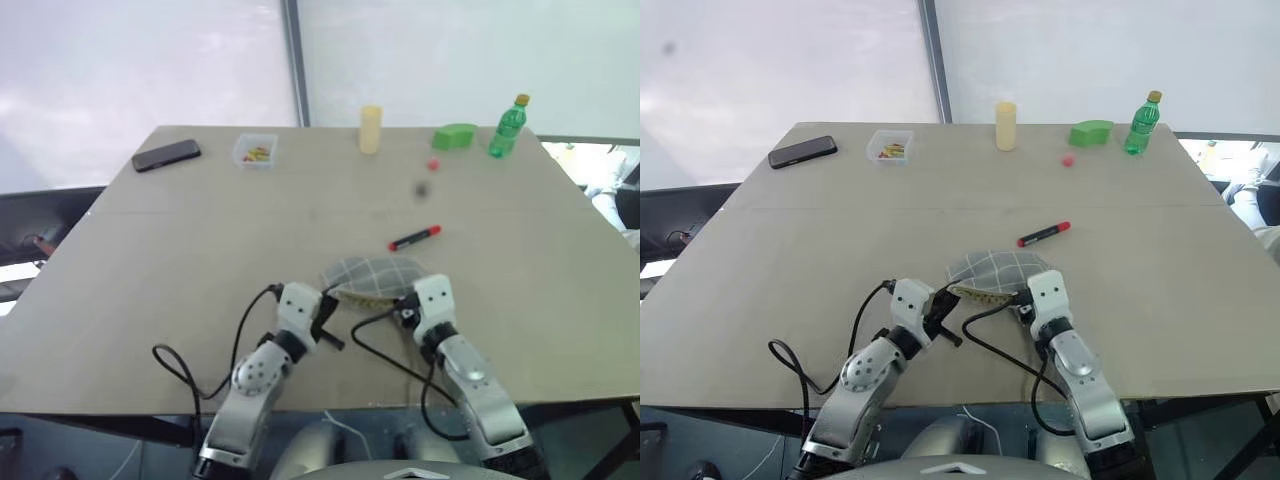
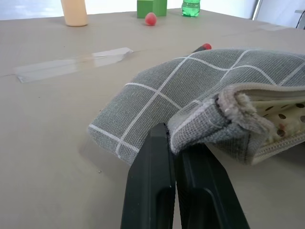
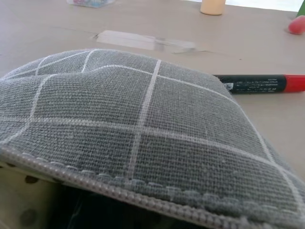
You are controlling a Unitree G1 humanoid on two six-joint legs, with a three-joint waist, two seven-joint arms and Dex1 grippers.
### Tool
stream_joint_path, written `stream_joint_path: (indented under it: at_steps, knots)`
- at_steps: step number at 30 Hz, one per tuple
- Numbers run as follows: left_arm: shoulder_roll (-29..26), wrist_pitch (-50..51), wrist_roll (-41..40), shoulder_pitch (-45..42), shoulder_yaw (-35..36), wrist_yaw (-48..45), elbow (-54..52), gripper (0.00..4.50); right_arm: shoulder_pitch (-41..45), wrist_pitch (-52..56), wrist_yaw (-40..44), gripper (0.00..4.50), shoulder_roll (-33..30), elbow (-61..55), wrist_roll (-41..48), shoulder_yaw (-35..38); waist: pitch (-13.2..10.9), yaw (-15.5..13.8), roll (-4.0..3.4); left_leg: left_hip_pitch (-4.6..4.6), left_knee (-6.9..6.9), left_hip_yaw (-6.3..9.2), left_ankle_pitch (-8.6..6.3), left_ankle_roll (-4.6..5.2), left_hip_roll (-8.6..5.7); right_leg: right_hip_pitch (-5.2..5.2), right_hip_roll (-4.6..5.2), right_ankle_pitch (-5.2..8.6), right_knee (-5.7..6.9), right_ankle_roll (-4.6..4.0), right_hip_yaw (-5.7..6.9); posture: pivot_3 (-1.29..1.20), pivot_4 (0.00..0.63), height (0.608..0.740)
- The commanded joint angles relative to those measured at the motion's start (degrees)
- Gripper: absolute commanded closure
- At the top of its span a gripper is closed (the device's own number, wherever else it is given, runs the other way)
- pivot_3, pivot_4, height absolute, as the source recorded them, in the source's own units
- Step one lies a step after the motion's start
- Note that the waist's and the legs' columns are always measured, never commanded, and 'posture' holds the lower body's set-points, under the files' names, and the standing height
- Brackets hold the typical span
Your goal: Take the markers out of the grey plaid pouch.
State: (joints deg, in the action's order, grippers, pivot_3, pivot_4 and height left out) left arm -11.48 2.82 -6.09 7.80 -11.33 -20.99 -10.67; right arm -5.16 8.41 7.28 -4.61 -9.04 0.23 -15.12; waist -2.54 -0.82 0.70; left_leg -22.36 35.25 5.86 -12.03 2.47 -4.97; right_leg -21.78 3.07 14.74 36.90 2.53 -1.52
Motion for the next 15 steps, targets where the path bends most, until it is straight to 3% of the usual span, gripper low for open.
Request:
stream_joint_path:
  at_steps: [1,12,15]
  knots:
    - [-13.6,-2.1,-9.6,-36.6,12.5,-18.6,23.2,4.5,39.0,13.0,11.5,1.86,3.7,13.9,0.6,-2.2,0.1,0.0,0.01,0.0,0.0,0.0,0.0,0.0,0.0,0.0,0.0,0.0,0.0,0.0,0.0,0.0,0.0,0.74]
    - [-11.6,0.2,-10.4,-33.0,13.0,-15.6,19.4,4.5,31.8,16.9,7.9,1.86,-1.4,1.4,1.5,1.9,0.3,0.0,0.01,-0.01,0.01,0.0,0.0,0.0,0.0,0.0,0.0,0.01,0.0,0.0,0.0,0.0,0.0,0.74]
    - [-10.9,0.6,-10.5,-31.9,12.8,-14.5,18.5,4.5,29.4,17.6,6.8,1.86,-4.6,-1.1,-3.3,1.5,0.4,0.0,-0.01,0.0,0.01,0.0,0.0,0.0,0.0,0.01,0.0,0.02,0.0,0.0,0.0,0.0,0.0,0.74]
